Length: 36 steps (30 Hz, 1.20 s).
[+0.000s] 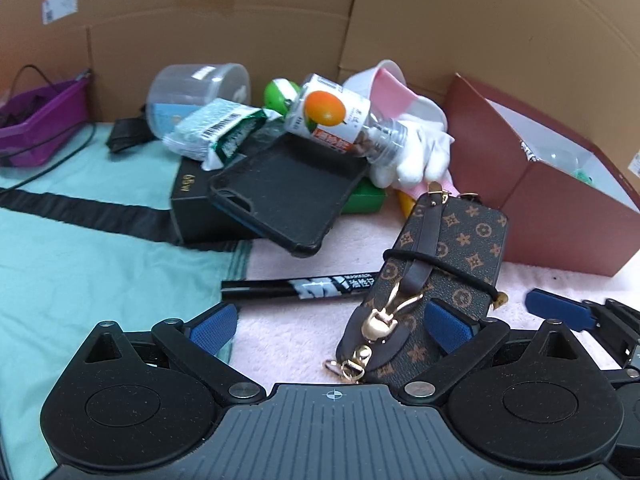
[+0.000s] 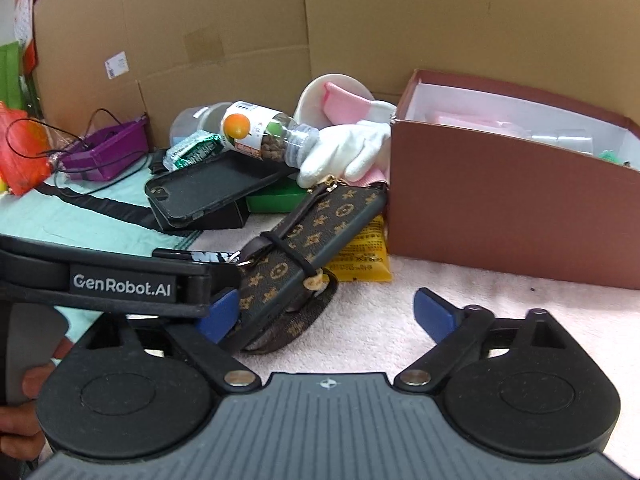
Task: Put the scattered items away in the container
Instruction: 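Approach the brown monogram phone wallet with the left gripper and close on it, then lift the brown monogram wallet with the left gripper and carry it over the maroon box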
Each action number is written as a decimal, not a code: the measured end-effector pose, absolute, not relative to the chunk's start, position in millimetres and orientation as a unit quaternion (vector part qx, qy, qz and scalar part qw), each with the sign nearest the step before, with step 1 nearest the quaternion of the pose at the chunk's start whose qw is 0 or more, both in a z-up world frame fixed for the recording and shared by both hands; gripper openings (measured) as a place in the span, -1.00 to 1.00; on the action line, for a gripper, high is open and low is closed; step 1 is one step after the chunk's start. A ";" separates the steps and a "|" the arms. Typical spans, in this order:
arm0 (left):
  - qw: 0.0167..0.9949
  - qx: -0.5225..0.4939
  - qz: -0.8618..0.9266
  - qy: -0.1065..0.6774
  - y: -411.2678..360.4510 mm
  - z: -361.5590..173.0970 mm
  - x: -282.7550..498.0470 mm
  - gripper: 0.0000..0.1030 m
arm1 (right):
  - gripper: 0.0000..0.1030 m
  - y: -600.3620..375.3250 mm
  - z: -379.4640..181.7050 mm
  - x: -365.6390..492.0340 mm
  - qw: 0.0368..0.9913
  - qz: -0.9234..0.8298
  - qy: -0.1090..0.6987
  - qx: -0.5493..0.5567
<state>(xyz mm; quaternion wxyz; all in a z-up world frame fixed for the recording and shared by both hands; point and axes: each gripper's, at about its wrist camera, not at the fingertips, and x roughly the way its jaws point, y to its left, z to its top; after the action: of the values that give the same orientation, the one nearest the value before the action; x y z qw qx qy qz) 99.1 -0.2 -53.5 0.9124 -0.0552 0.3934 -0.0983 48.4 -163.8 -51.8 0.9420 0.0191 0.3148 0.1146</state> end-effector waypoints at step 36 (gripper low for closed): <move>0.851 -0.075 -0.270 0.445 -5.3 -60.5 143.4 0.97 | 0.30 -172.5 -38.4 28.2 0.926 0.227 0.298 -0.040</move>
<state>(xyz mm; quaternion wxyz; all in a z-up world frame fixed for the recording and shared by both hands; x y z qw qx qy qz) 143.4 -5.3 -60.5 0.8505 -0.0752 0.4451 -0.2699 28.2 -172.5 -38.4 0.9263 -0.0404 0.2977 0.2274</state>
